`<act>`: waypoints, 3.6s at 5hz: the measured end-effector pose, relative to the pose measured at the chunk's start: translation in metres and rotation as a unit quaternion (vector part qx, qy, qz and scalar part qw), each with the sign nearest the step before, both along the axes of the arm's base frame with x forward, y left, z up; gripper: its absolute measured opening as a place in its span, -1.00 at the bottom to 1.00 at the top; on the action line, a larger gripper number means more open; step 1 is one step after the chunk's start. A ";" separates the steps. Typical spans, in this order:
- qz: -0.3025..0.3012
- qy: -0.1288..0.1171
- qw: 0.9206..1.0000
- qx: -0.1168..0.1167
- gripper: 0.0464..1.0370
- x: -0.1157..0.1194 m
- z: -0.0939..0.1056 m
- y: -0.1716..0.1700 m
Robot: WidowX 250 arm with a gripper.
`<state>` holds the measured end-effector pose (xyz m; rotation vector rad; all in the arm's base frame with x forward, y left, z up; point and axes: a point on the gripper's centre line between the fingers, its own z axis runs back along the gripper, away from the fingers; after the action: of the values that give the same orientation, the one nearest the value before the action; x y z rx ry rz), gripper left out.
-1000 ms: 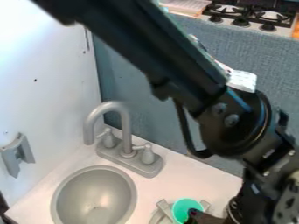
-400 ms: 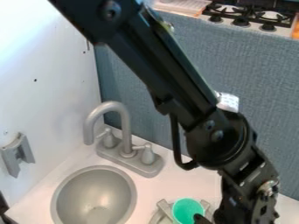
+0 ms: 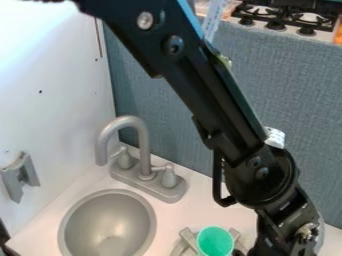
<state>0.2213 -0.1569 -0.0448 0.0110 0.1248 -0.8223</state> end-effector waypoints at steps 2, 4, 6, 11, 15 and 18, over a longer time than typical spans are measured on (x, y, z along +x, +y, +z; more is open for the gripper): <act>-0.037 -0.038 0.999 -0.006 0.94 0.018 -0.007 -0.006; -0.038 0.040 0.998 -0.041 0.94 -0.005 -0.022 -0.017; -0.011 0.078 0.995 -0.057 0.94 -0.018 -0.025 -0.022; 0.059 0.054 0.996 -0.046 0.70 -0.008 -0.025 -0.024; 0.042 0.030 0.994 -0.096 0.70 0.053 -0.009 -0.082; 0.050 0.081 0.990 -0.100 0.80 0.064 -0.040 -0.097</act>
<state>0.2851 -0.2540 -0.0848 -0.2496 0.1942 -0.7313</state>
